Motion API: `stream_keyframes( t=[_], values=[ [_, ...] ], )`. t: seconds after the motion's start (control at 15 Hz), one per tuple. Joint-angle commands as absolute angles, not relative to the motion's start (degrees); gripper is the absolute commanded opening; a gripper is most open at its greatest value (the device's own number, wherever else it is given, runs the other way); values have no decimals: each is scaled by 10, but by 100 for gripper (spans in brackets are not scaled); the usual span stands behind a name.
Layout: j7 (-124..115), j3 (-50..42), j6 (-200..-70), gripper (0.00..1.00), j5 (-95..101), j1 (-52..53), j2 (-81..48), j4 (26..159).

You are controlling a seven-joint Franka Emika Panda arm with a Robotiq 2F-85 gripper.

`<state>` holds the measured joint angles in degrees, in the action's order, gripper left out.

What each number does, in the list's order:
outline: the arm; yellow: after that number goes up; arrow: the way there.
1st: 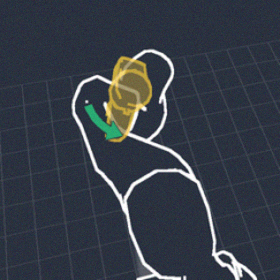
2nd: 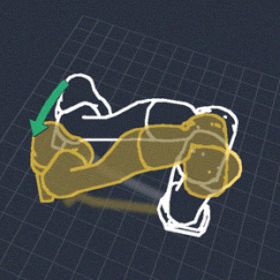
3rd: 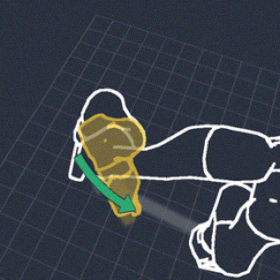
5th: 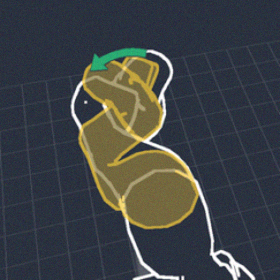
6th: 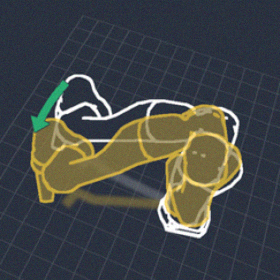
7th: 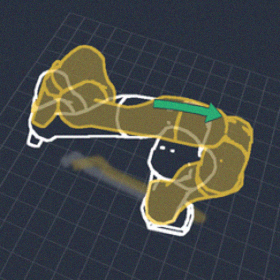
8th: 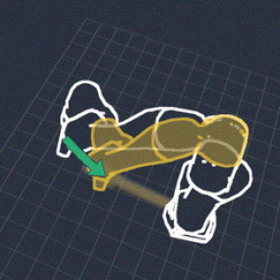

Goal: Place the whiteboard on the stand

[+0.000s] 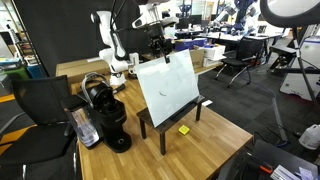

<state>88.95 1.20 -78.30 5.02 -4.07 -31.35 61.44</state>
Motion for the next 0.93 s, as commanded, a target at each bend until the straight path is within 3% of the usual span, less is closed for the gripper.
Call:
stream_keyframes(
  t=[0.0,0.13,0.87],
  values=[
    [882,13,-765,94,38,-44,-327,586],
    [884,13,-772,100,38,-45,-330,583],
    [873,14,-846,100,28,-45,-320,585]
  ],
)
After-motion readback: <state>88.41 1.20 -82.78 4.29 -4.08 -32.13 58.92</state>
